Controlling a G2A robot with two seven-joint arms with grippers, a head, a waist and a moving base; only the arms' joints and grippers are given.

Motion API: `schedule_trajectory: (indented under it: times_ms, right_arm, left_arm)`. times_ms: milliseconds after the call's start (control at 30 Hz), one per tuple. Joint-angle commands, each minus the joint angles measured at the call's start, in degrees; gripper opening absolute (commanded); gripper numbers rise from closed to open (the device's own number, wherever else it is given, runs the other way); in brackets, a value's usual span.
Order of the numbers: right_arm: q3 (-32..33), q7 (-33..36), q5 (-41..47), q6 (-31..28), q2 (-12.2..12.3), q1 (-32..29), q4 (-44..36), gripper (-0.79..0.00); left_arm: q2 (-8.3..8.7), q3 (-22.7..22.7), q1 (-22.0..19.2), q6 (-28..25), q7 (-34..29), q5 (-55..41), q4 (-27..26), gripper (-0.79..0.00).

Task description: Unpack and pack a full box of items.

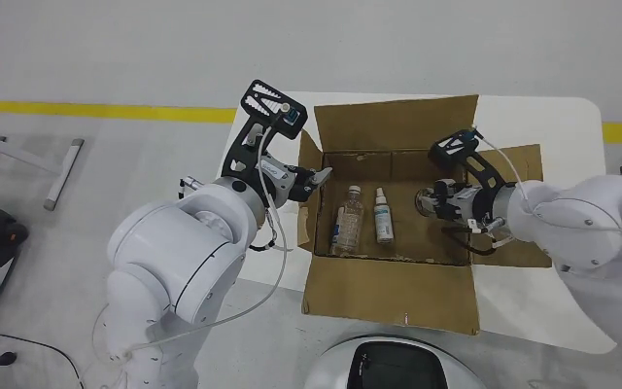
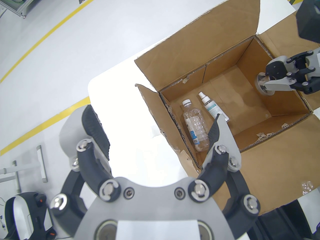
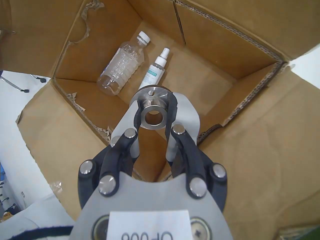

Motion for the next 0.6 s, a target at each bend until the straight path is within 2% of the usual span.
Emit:
schedule_trajectory:
  times_ms: [0,333,433,567]
  right_arm:
    - [0.0,0.0,0.0,0.0,0.0,0.0,0.0,-0.785]
    - [-0.3,-1.3,-0.9,-0.6,0.0,-0.6,0.2,-0.785]
    - [-2.7,-3.2,-3.6,-0.5,-0.1,-1.9,0.7,-0.785]
    - [-8.2,-5.6,-7.9,1.2,-0.8,-0.4,4.2,-0.785]
  left_arm:
    - [0.00,0.0,0.0,0.0,0.0,0.0,0.0,0.000]
    - [0.00,0.0,0.0,0.0,0.0,0.0,0.0,0.000]
    - [0.00,0.0,0.0,0.0,0.0,0.0,0.0,0.000]
    - [0.00,0.0,0.0,0.0,0.0,0.0,0.0,0.000]
